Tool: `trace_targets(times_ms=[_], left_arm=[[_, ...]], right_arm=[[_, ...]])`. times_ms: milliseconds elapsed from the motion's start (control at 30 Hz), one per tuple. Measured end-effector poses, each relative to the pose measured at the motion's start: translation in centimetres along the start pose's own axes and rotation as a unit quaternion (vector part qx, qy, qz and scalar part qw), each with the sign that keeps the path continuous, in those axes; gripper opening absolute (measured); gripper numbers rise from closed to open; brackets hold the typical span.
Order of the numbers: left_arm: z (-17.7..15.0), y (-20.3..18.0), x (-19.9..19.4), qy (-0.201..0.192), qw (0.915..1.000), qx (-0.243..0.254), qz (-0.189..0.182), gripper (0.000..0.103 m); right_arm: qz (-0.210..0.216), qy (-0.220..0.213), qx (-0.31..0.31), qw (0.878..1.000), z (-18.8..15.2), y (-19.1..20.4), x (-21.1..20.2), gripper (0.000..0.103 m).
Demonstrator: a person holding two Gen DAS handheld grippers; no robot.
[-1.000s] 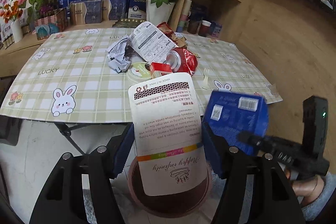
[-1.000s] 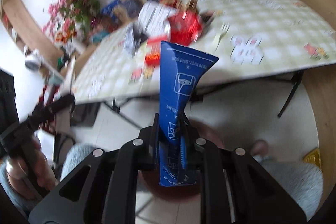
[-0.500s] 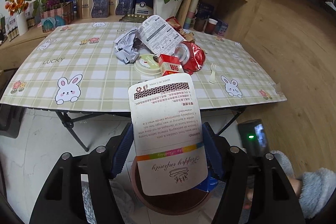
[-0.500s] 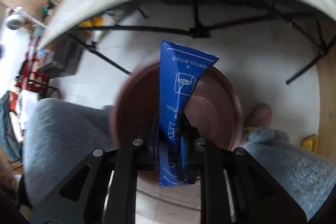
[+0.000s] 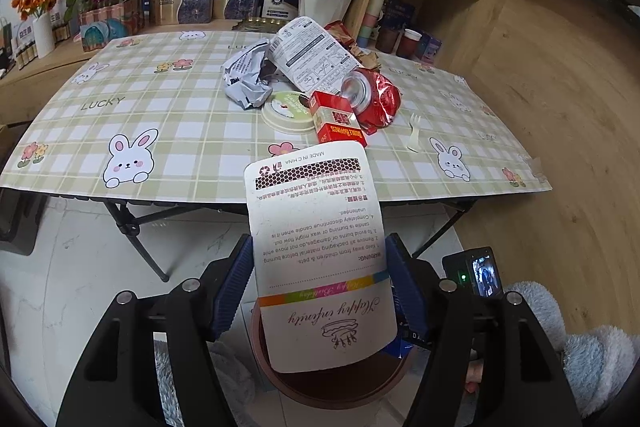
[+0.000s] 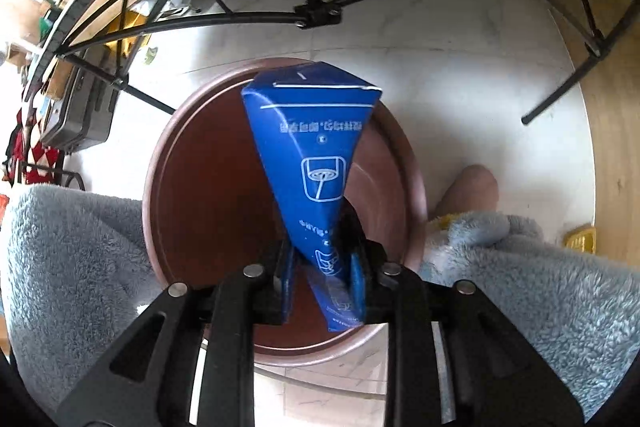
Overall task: Collect trash
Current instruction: 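Carry the blue tube with the right tool down into the brown bin, then release the printed card from the left tool into the brown bin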
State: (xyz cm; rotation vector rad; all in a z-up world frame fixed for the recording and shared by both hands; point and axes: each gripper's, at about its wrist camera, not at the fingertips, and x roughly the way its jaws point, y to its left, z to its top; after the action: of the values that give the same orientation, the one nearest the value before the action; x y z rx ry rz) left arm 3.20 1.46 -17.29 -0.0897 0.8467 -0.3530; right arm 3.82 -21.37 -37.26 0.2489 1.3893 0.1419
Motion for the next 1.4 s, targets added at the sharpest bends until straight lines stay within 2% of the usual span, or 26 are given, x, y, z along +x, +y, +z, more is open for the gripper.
trace_targets(times_ms=[67, 200, 233, 333, 500, 533, 600, 667, 733, 767, 800, 900, 1000, 1100, 1233, 1400], left_arm=[[0.0, -0.1, 0.1, 0.001, 1.0000, 0.001, 0.000, 0.065], [-0.2, -0.4, 0.0, 0.002, 1.0000, 0.004, 0.002, 0.065], [-0.3, -0.4, 0.0, 0.003, 1.0000, 0.004, 0.003, 0.065], [-0.5, -0.4, 0.0, 0.003, 1.0000, 0.006, 0.006, 0.066], [-0.8, -0.5, 0.4, 0.008, 0.9999, 0.009, 0.008, 0.066], [-0.8, -0.6, 0.4, 0.008, 0.9999, 0.011, 0.008, 0.066], [-1.1, -0.8, 0.7, 0.011, 0.9998, 0.017, 0.009, 0.066], [-1.4, -0.9, 1.0, 0.014, 0.9995, 0.024, 0.017, 0.067], [-1.6, -1.1, 1.5, 0.016, 0.9988, 0.036, 0.029, 0.067], [-1.8, -1.3, 1.9, 0.016, 0.9981, 0.048, 0.034, 0.067], [-1.9, -1.4, 2.1, 0.015, 0.9976, 0.058, 0.036, 0.067], [-2.0, -2.2, 3.3, 0.007, 0.9947, 0.096, 0.035, 0.067], [-2.5, -2.9, 4.9, 0.006, 0.9906, 0.135, 0.025, 0.068], [-4.0, -3.5, 6.7, 0.011, 0.9871, 0.159, 0.011, 0.068], [-6.5, -4.2, 10.3, 0.072, 0.9786, 0.192, 0.020, 0.068], [-6.5, -4.5, 11.0, 0.078, 0.9766, 0.200, 0.016, 0.068]], right_arm=[[0.004, -0.004, 0.014, 1.000, 0.1, -0.5, -0.1, 0.031], [0.000, -0.016, 0.021, 1.000, 0.3, -0.9, -0.4, 0.034], [0.002, -0.022, 0.021, 1.000, 0.4, -1.0, -0.7, 0.039], [0.015, -0.066, 0.019, 0.998, 0.6, -0.9, -2.6, 0.052], [0.014, -0.144, 0.018, 0.989, 0.9, -1.7, -7.0, 0.056], [0.024, -0.165, 0.021, 0.986, 0.9, -2.1, -8.3, 0.058], [0.040, -0.214, 0.028, 0.976, 0.8, -3.1, -11.1, 0.069], [0.028, -0.271, 0.016, 0.962, 0.6, -3.8, -14.0, 0.086], [0.001, -0.310, -0.003, 0.951, 0.3, -4.1, -15.9, 0.094], [-0.030, -0.334, -0.011, 0.942, 0.0, -4.3, -16.9, 0.097], [-0.044, -0.347, -0.013, 0.937, -0.2, -4.4, -17.4, 0.098], [-0.063, -0.385, -0.002, 0.921, -0.8, -5.1, -18.3, 0.097], [-0.075, -0.389, 0.019, 0.918, -0.6, -5.9, -17.3, 0.097], [-0.070, -0.359, 0.048, 0.929, -0.1, -6.9, -15.6, 0.097], [-0.068, -0.336, 0.077, 0.936, 0.3, -7.6, -14.3, 0.097], [-0.058, -0.328, 0.110, 0.936, 0.3, -8.5, -13.6, 0.097]])
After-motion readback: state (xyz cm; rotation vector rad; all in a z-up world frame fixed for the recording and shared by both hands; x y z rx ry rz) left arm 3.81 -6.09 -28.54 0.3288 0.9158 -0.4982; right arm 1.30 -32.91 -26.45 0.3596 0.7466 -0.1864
